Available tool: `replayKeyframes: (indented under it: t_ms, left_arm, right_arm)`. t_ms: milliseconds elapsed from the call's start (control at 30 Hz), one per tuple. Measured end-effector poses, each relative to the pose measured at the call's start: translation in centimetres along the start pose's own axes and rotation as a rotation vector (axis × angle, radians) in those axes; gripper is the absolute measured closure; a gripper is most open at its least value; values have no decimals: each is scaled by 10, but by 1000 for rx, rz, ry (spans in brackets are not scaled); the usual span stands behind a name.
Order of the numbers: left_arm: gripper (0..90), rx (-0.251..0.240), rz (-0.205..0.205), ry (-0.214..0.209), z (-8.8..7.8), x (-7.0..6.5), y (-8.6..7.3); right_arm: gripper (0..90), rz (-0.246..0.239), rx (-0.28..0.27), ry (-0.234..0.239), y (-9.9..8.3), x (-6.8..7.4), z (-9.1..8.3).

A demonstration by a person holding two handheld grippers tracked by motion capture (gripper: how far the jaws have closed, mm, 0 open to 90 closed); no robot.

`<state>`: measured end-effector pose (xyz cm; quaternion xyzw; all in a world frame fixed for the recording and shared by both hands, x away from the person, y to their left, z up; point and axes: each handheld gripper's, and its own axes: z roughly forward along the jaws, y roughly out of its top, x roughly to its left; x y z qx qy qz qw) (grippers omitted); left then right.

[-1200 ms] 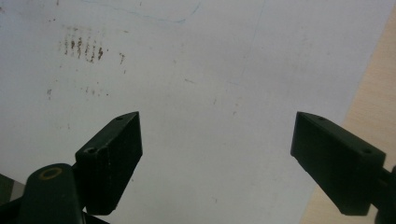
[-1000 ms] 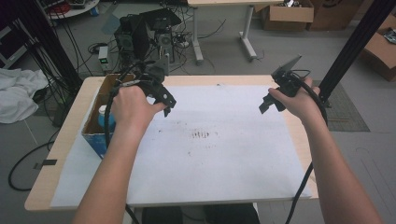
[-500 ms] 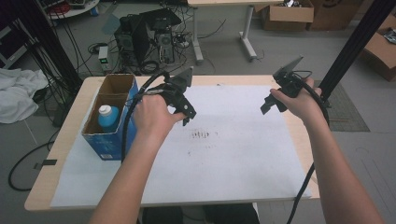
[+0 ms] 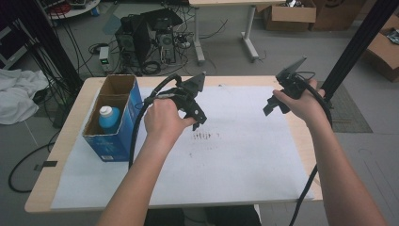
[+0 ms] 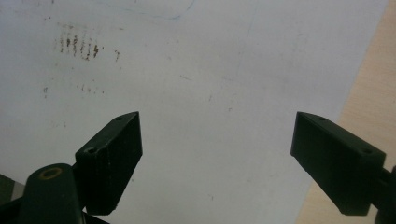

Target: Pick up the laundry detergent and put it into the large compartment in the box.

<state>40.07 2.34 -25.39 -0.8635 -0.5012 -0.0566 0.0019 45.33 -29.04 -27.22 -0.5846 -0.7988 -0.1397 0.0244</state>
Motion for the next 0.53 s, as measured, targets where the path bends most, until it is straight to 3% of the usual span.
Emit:
replayKeyframes:
  t_ms: [533]
  left_arm:
    - [1,-6,0,-9,-1,0,0]
  right_arm:
    - [168,-6,-4,-5,0,3,-3]
